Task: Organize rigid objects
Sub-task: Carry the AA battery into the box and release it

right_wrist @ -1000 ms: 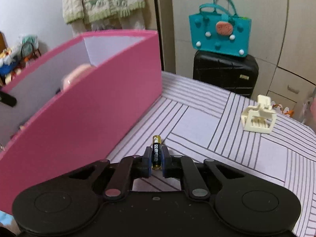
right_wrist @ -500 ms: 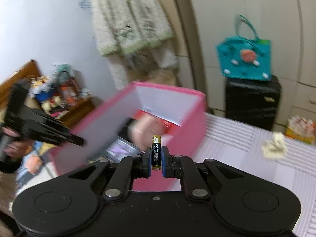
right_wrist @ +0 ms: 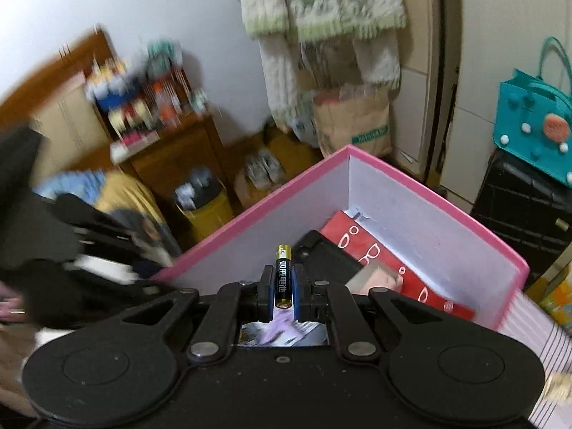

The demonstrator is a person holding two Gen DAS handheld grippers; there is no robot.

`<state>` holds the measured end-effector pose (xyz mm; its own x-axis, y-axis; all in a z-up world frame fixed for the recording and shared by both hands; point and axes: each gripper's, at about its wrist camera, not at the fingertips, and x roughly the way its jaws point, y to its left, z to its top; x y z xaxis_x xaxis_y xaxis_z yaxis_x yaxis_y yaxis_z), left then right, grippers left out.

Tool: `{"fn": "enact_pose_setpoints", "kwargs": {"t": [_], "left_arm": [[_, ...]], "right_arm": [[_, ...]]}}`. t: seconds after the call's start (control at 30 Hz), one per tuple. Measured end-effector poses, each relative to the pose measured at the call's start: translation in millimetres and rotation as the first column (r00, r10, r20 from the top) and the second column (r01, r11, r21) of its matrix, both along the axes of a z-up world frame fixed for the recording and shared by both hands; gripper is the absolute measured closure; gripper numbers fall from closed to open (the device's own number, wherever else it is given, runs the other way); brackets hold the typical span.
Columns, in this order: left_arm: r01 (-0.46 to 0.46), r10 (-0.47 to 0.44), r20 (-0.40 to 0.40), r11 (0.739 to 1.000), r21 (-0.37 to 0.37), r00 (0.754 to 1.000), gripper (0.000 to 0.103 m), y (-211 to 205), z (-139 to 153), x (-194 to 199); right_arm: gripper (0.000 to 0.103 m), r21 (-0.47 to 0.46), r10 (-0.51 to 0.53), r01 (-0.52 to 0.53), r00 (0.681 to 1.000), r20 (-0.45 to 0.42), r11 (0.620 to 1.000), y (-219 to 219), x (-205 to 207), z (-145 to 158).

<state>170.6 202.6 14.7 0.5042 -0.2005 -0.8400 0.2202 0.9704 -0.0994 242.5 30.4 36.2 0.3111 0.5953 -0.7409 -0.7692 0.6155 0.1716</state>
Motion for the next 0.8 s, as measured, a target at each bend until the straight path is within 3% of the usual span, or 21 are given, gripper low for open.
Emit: {"fn": "enact_pose_setpoints", "kwargs": {"t": [0.13, 0.27, 0.33, 0.4, 0.67, 0.8], "left_arm": [[0.002, -0.002, 0.001, 1.0, -0.007, 1.0, 0.092, 1, 0, -1], [0.005, -0.005, 0.0, 1.0, -0.009, 1.0, 0.092, 1, 0, 0], [0.014, -0.014, -0.001, 1.0, -0.006, 1.0, 0.092, 1, 0, 0], [0.019, -0.019, -0.008, 1.0, -0.005, 1.0, 0.092, 1, 0, 2], [0.011, -0.011, 0.009, 1.0, -0.013, 1.0, 0.092, 1, -1, -1], [0.002, -0.002, 0.015, 1.0, -0.014, 1.0, 0.092, 1, -2, -3]], "right_arm": [[0.092, -0.161, 0.036, -0.028, 0.998, 0.047, 0.987, 39, 14, -22], [0.091, -0.237, 0.043, -0.026, 0.997, 0.068, 0.971, 52, 25, -34], [0.087, -0.186, 0.028, -0.016, 0.998, 0.064, 0.982, 50, 28, -33], [0.071, -0.14, -0.024, 0.033, 0.997, 0.067, 0.99, 41, 28, -26], [0.069, 0.025, -0.169, 0.167, 0.982, 0.08, 0.986, -41, 2, 22], [0.065, 0.055, -0.253, 0.249, 0.962, 0.102, 0.967, -92, -17, 34]]}}
